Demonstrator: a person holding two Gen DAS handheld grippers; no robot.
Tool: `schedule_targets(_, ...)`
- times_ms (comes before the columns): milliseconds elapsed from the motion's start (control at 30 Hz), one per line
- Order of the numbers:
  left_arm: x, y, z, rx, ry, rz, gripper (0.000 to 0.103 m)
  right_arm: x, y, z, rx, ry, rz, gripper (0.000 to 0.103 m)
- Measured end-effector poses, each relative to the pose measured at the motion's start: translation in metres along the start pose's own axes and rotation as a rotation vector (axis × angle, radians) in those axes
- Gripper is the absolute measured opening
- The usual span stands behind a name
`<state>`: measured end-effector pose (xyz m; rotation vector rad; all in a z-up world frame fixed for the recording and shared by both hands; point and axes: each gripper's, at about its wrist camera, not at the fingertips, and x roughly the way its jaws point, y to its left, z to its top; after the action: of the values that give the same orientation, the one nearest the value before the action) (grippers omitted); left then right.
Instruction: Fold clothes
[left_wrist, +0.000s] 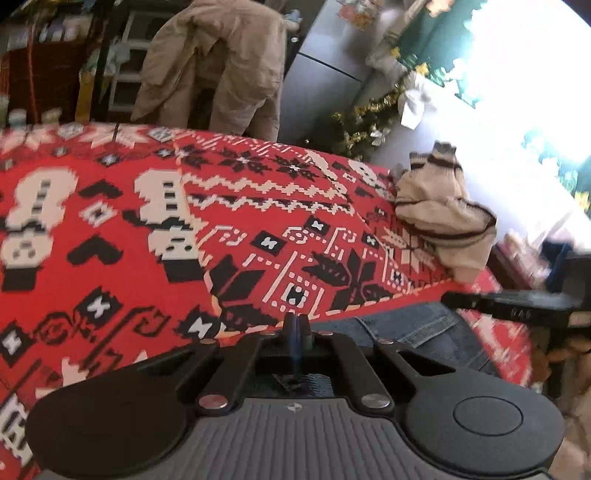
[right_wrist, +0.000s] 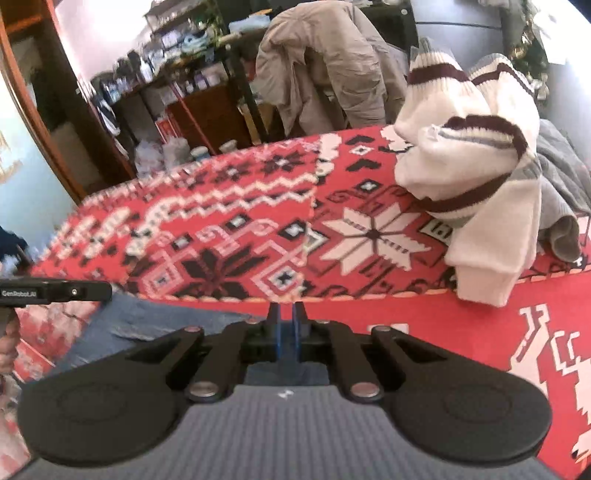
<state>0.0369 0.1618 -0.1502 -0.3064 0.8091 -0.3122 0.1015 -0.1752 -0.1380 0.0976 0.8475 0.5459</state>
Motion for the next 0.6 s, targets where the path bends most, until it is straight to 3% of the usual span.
schedule_targets(100, -0.007, 0.005, 0.001, 0.003, -0.003, 0.066, 0.003, 0.0, -0.005, -0.004, 0.002, 0.0, -0.036, 0.01)
schedule_targets(167, -0.014, 0.008, 0.0, -0.017, -0.004, 0.06, 0.002, -0.01, -0.006, -0.005, -0.008, -0.018, -0.059, 0.01)
schedule_targets(300, -0.026, -0.017, -0.002, -0.01, -0.027, -0.052, 0.004, -0.029, 0.015, -0.008, -0.041, -0.064, 0.012, 0.01)
schedule_targets(400, -0.025, -0.045, -0.004, 0.023, -0.025, -0.122, 0.005, -0.026, 0.042, -0.015, -0.087, -0.037, 0.076, 0.01)
schedule_targets(500, -0.01, -0.071, -0.013, 0.029, 0.009, -0.141, 0.005, -0.016, 0.061, -0.023, -0.126, -0.007, 0.076, 0.011)
schedule_targets(600, 0.003, -0.078, -0.03, 0.071, 0.023, -0.086, 0.005, -0.006, 0.069, -0.032, -0.138, 0.016, 0.056, 0.011)
